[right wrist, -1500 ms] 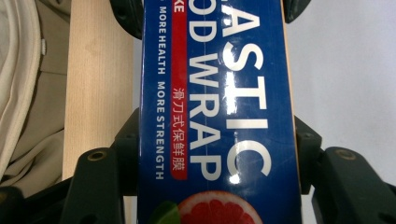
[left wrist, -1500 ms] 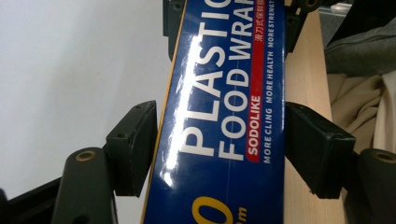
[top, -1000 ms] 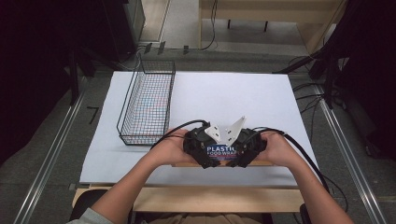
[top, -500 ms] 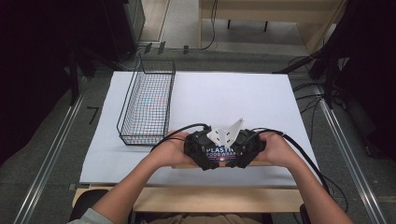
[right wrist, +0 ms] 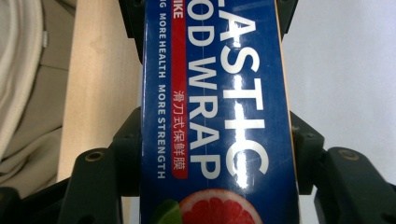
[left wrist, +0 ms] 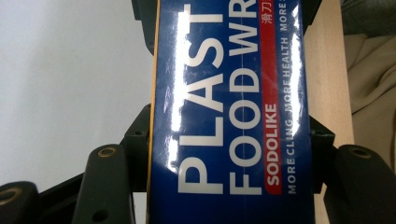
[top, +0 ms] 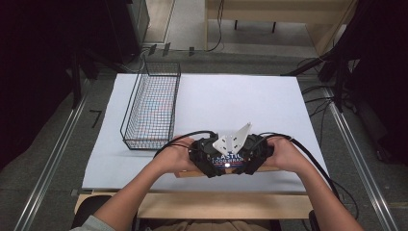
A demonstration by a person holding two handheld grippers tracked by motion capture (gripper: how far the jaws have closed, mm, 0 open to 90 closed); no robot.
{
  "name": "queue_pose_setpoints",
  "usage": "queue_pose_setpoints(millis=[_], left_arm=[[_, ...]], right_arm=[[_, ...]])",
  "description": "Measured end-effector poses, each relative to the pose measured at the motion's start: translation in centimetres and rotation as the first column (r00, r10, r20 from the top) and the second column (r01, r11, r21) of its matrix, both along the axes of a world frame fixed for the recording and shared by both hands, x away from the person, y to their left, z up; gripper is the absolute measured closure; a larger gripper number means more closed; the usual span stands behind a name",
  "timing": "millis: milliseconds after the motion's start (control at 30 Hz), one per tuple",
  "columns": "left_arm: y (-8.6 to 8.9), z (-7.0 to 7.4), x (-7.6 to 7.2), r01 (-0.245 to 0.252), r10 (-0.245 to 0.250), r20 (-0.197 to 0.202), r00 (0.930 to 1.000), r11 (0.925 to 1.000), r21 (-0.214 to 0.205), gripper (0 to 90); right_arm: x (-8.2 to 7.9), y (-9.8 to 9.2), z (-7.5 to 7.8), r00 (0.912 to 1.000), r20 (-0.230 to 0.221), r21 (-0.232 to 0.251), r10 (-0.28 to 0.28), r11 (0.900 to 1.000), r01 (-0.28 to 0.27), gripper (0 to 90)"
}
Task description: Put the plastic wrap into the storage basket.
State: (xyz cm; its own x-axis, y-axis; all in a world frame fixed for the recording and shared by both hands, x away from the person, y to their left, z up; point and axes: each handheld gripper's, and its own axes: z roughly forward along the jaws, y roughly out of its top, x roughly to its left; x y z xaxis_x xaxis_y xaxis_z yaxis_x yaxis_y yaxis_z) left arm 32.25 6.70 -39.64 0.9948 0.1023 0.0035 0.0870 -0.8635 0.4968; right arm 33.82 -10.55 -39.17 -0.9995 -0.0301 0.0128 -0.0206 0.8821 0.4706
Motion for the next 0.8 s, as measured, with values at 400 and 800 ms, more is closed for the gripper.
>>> queue_pose_setpoints(millis=[400,800], left_arm=[[0.4,0.6,0.2,-0.026,0.026,-0.006,0.9997,0.9997,-0.005,40.9],[1.5,0.9,0.4,-0.077,0.077,-0.019,0.9968,0.9970,0.011,40.7]], right_arm=[[0.6,-1.4,1.3,0.9991,-0.012,0.091,-0.041,0.9950,0.042,35.4],[1.1,-3.1,1.2,0.9938,-0.013,0.100,-0.110,0.9888,0.111,18.8]])
